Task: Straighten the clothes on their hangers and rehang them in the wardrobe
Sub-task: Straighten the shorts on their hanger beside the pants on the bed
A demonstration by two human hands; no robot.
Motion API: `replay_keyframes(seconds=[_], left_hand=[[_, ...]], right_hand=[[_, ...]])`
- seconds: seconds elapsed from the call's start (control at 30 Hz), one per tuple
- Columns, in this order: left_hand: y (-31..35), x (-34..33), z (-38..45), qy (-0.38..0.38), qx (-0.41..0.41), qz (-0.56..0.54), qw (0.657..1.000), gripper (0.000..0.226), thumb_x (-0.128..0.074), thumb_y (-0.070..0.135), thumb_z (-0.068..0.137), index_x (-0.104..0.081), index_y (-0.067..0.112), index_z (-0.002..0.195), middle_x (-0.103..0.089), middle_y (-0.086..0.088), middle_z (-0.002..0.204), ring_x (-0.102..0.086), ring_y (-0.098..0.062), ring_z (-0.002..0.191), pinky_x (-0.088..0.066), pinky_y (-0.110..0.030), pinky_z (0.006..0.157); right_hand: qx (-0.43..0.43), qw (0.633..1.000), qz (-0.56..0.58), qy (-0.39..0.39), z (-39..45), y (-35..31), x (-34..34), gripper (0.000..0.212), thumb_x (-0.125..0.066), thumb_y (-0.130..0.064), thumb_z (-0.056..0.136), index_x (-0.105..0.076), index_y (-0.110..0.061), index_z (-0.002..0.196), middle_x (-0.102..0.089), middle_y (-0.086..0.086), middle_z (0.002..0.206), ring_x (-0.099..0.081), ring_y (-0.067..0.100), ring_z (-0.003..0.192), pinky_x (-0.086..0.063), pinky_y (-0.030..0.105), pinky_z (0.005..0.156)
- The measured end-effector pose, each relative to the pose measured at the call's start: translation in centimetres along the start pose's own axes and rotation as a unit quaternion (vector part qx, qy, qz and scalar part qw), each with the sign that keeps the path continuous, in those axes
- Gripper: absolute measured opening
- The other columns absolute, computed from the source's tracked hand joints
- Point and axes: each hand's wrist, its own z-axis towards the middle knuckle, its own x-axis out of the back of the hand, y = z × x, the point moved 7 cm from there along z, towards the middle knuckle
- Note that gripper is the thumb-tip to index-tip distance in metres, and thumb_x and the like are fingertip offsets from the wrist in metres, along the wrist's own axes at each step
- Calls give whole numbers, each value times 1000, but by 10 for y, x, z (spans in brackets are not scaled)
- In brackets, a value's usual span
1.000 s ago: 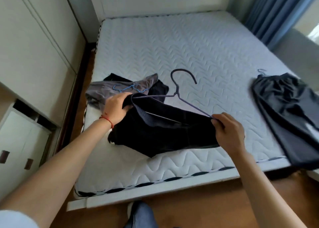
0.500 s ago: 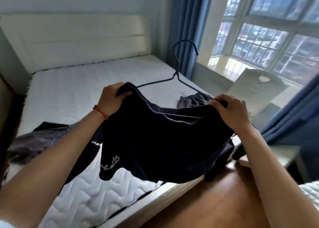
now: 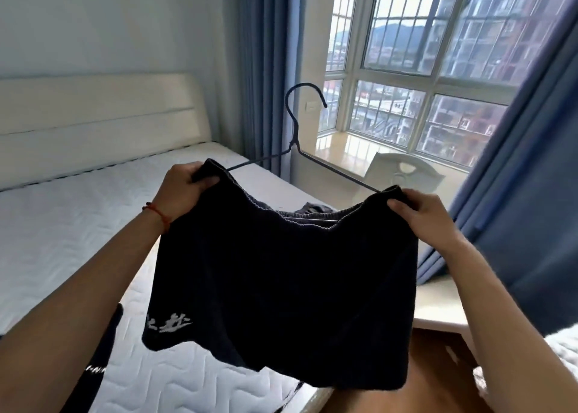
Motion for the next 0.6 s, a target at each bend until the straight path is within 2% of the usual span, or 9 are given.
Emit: replay_keyframes(seconds=[0.07, 0.13, 0.23, 0.3, 0.33, 0.43, 0.5, 0.6], left_hand=[[-3, -11, 18, -8, -5, -6, 1000, 7, -62, 7, 83, -63, 13, 87, -61, 6, 74, -57, 9, 64, -41, -4, 65], [-3, -22, 32, -4, -8, -11, 1000, 9, -63, 5, 82, -62, 13, 86, -59, 11, 73, -54, 18, 57, -40, 0, 61], [-1, -36, 51, 7, -7, -16, 1000, 8, -63, 5, 82, -62, 12, 86, -58, 12, 70, -53, 18, 54, -40, 1, 59], [1, -44, 62, 12, -10, -7, 1000, 7, -64, 6, 82, -61, 13, 82, -58, 20, 59, -52, 17, 53, -38, 0, 57], [2, -49, 66, 14, -9, -3, 1000, 9, -64, 7, 82, -60, 14, 79, -60, 21, 53, -51, 16, 52, -37, -1, 57], [6, -64, 71, 26, 1, 4, 1000, 25, -63, 8, 82, -56, 26, 67, -58, 34, 54, -50, 16, 52, -36, 0, 56], [7, -75, 67, 42, 15, 12, 999, 29, -64, 10, 82, -55, 32, 67, -59, 32, 55, -51, 16, 54, -36, 0, 56], [3, -93, 53, 71, 50, 23, 996, 13, -64, 11, 82, -61, 21, 74, -59, 19, 59, -53, 14, 56, -38, 0, 57]], right_hand=[[11, 998, -62, 8, 20, 3, -1, 15, -56, -20, 91, -65, -12, 100, -61, 0, 87, -55, 12, 84, -35, 17, 64], [16, 993, -121, 0, 38, 7, -5, 21, -52, -26, 92, -62, -10, 102, -59, 4, 87, -51, 15, 86, -29, 23, 69], [23, 986, -166, 2, 61, 18, -7, 25, -48, -28, 94, -59, -8, 105, -64, 15, 94, -56, 27, 88, -31, 29, 73], [33, 984, -174, 19, 75, 24, -4, 24, -48, -27, 94, -58, -7, 103, -66, 19, 95, -59, 35, 93, -36, 34, 74], [36, 984, -172, 29, 82, 28, -1, 23, -48, -26, 94, -58, -7, 101, -65, 18, 92, -59, 36, 92, -38, 36, 75], [47, 986, -155, 43, 103, 41, 5, 20, -50, -25, 93, -57, -7, 94, -60, 11, 82, -59, 35, 87, -39, 37, 75], [55, 987, -144, 38, 116, 54, 7, 21, -51, -24, 92, -58, -5, 95, -63, 14, 85, -59, 35, 86, -40, 38, 76], [75, 989, -124, 9, 134, 77, 8, 21, -54, -23, 91, -61, -6, 101, -67, 18, 93, -61, 34, 90, -43, 39, 80]])
